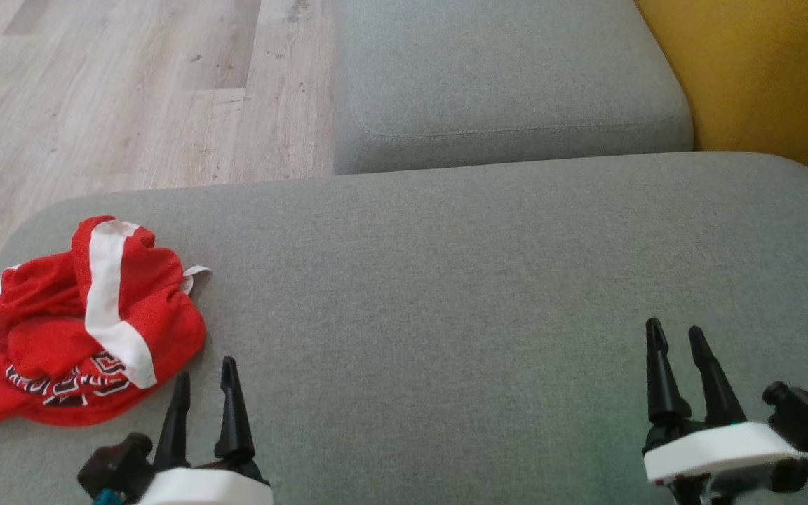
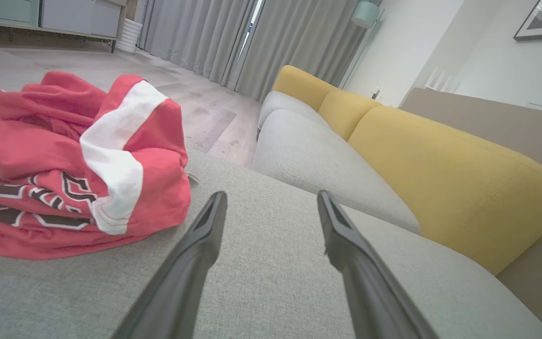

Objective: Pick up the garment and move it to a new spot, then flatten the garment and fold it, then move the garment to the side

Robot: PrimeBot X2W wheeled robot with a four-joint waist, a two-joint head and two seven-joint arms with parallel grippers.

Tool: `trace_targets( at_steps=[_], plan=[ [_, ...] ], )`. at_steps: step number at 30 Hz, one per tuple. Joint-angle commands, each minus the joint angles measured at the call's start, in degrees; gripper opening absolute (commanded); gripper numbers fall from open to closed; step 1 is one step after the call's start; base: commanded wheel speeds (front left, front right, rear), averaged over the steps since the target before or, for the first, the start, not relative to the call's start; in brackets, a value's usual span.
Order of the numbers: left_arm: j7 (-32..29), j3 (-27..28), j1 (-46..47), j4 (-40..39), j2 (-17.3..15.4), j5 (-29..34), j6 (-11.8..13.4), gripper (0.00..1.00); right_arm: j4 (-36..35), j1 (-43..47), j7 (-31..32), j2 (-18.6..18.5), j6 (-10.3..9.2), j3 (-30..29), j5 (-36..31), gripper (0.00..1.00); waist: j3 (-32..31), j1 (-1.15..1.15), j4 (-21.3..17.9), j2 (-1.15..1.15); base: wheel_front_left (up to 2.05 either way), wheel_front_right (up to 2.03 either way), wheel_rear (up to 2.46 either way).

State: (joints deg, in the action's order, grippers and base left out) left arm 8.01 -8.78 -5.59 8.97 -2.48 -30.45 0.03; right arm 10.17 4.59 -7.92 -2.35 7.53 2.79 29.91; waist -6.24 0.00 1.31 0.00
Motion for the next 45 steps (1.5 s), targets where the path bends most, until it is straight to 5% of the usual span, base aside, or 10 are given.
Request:
trace_targets(
  at_steps=[1, 21, 30, 45],
  plan=[
    [0.8, 0.8, 1.5, -2.1, -0.3, 1.8, 0.5, 1.0, -2.4, -0.8, -0.9, -0.4, -0.03, 1.3, -2.0, 1.0, -0.1, 0.0, 0.0, 0.0, 0.0, 0.0, 0.0],
    [4.3, -2.4, 1.4, -0.6, -0.4, 17.1, 1.8, 1.0, -1.9, -0.1, -4.4, -0.5, -0.04, 1.7, -18.8, 1.0, -1.0, 0.0, 1.0, 0.0, 0.0, 0.0, 0.0],
    [5.8, -3.5, 1.7, 3.8, -0.4, 22.4, 1.4, 1.0, 5.1, -0.3, -5.9, -0.5, -0.04, 0.0, -26.1, 1.0, -1.9, 0.0, 1.2, 0.0, 0.0, 0.0, 0.0],
    [7.0, -4.6, 3.6, 7.9, -0.4, 24.6, 2.2, 1.0, 7.7, -1.1, -7.1, -0.5, -0.04, -0.9, -30.6, 1.0, -2.5, 0.0, 1.2, 0.0, 0.0, 0.0, 0.0]
  ],
)
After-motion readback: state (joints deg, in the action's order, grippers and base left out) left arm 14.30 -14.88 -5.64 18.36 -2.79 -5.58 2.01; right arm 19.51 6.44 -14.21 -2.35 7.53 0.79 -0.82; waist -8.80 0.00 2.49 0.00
